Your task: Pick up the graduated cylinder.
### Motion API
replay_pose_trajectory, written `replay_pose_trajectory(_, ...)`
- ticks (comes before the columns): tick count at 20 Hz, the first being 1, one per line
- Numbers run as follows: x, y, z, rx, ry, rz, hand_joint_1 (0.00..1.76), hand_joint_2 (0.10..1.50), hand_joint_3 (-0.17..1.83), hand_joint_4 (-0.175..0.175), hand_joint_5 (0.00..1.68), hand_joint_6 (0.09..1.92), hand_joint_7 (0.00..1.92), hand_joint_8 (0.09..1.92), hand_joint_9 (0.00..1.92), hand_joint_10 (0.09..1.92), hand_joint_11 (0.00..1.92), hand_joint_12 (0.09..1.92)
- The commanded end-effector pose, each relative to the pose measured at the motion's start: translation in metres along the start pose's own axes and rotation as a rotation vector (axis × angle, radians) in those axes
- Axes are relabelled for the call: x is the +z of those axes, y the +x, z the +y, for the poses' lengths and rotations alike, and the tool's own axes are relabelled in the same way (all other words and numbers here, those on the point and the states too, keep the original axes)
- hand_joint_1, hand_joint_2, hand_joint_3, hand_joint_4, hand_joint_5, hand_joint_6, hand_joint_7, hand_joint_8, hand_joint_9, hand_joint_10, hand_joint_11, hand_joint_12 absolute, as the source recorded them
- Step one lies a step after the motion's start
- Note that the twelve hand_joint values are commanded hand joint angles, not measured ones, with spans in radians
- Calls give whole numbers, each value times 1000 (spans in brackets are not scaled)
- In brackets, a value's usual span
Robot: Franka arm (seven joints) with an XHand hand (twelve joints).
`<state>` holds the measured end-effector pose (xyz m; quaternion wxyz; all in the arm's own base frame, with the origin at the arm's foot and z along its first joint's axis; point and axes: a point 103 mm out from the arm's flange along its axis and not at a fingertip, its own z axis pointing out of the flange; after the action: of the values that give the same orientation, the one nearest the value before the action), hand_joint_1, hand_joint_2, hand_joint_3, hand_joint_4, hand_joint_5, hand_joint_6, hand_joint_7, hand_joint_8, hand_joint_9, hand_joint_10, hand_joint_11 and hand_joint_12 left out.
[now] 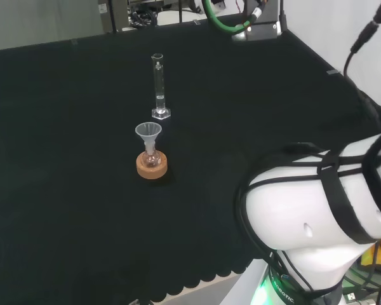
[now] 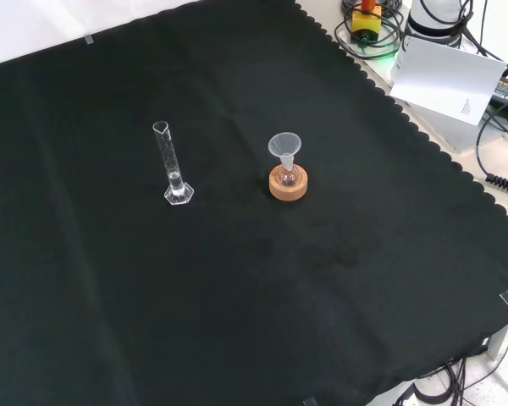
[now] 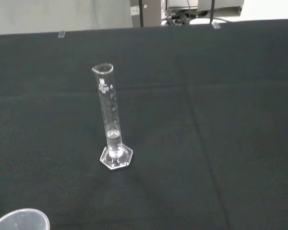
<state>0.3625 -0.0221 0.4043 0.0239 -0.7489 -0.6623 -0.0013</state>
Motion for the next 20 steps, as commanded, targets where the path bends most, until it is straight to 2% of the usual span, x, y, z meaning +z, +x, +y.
replay_pose_trajectory(1,67,-9,68,-53,0,63,443,1238,-75,-35,209,87,28,536,359,349,86,1391)
replay_pose_trajectory(3,86,-10,90,-63,4,87,472,1234,-102,-36,212,87,32,567,289,551,96,1392)
replay_pose_trajectory(5,103,-11,110,-69,9,108,487,1230,-117,-37,213,87,36,579,263,635,103,1396)
replay_pose_trajectory(11,147,-7,156,-100,28,199,564,1179,-163,-44,216,87,48,598,273,687,141,1386)
replay_pose_trajectory(13,160,-3,169,-123,37,212,603,1148,-173,-49,220,87,58,608,287,696,161,1382)
replay_pose_trajectory(20,198,6,194,-174,67,291,685,1088,-175,-61,250,87,94,636,322,708,189,1374)
